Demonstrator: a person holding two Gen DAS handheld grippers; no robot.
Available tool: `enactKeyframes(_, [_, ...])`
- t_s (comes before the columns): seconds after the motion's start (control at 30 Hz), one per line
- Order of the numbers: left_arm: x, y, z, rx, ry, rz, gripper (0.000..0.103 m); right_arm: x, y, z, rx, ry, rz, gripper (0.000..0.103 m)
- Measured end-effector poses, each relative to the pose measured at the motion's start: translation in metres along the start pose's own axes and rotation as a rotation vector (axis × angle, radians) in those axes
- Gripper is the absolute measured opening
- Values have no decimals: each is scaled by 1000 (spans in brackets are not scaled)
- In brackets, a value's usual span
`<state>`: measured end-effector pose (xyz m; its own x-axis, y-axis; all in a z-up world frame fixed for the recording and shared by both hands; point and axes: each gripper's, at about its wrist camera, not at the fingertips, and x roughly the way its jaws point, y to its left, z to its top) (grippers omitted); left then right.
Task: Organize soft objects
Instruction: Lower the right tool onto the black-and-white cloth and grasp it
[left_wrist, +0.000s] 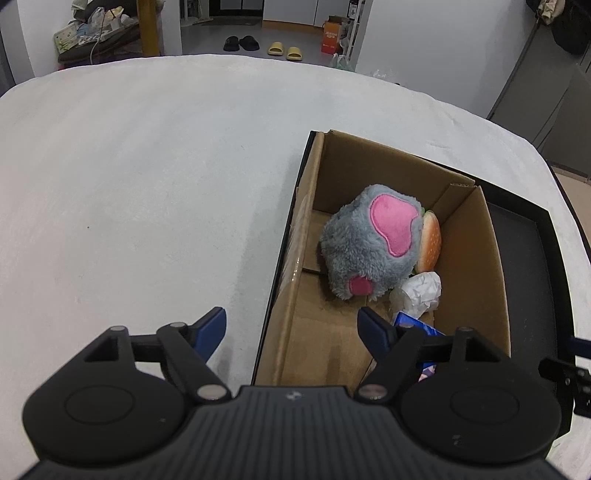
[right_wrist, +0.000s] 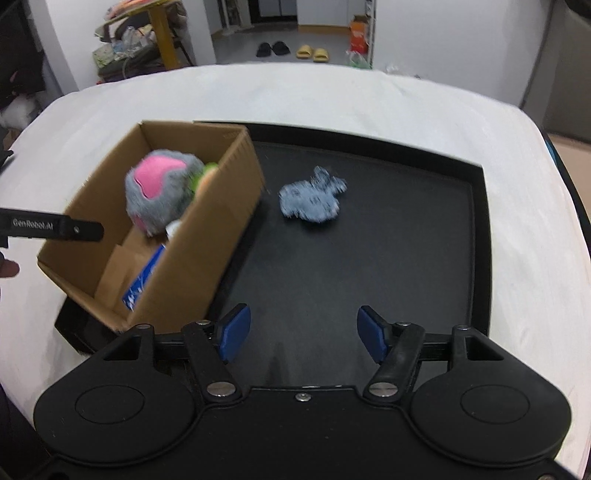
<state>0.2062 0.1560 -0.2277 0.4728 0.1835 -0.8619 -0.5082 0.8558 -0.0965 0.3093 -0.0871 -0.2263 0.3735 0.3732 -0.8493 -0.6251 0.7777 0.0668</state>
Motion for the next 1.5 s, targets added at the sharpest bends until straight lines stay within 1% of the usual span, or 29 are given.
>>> enactKeyframes(0.13, [1, -1, 0, 6, 0, 3, 77, -2, -6, -11, 18, 36, -6, 67])
enactKeyframes(0.43, [6, -10, -6, 11, -1, -1, 77, 1, -7, -31, 39, 127, 18, 72])
enactKeyframes(0.53, [5, -11, -7, 14, -4, -1, 77, 0, -10, -39, 59, 149, 35, 76])
enactKeyframes(0.63, [3, -12, -8, 15, -7, 2, 77, 1, -12, -46, 71, 167, 30, 76])
enactKeyframes(0.73, [2, -12, -8, 10, -14, 8, 77, 6, -14, -51, 91, 183, 45, 76])
enactKeyframes(0.83, [1, -9, -10, 0, -12, 18, 78, 10, -9, -56, 67, 198, 45, 76])
enactKeyframes(0.97, [0, -5, -11, -8, -9, 28, 78, 13, -10, -63, 66, 209, 36, 76])
enactKeyframes(1.0, [0, -5, -12, -9, -8, 30, 78, 14, -11, -64, 69, 211, 26, 74])
enactKeyframes(1.07, [0, -3, -12, -9, -6, 32, 78, 15, -15, -65, 70, 216, 7, 68])
enactKeyframes(1.13, [0, -2, -12, -7, -8, 32, 78, 17, -17, -67, 66, 224, -10, 50])
enactKeyframes(1.23, [1, -1, -11, -10, -6, 32, 78, 17, -19, -68, 54, 218, -20, 40])
enactKeyframes(1.33, [2, -1, -11, -13, -6, 31, 78, 16, -20, -67, 50, 204, -28, 35])
enactKeyframes(1.5, [4, 0, -9, -13, -3, 28, 78, 10, -23, -60, 53, 157, -37, 34])
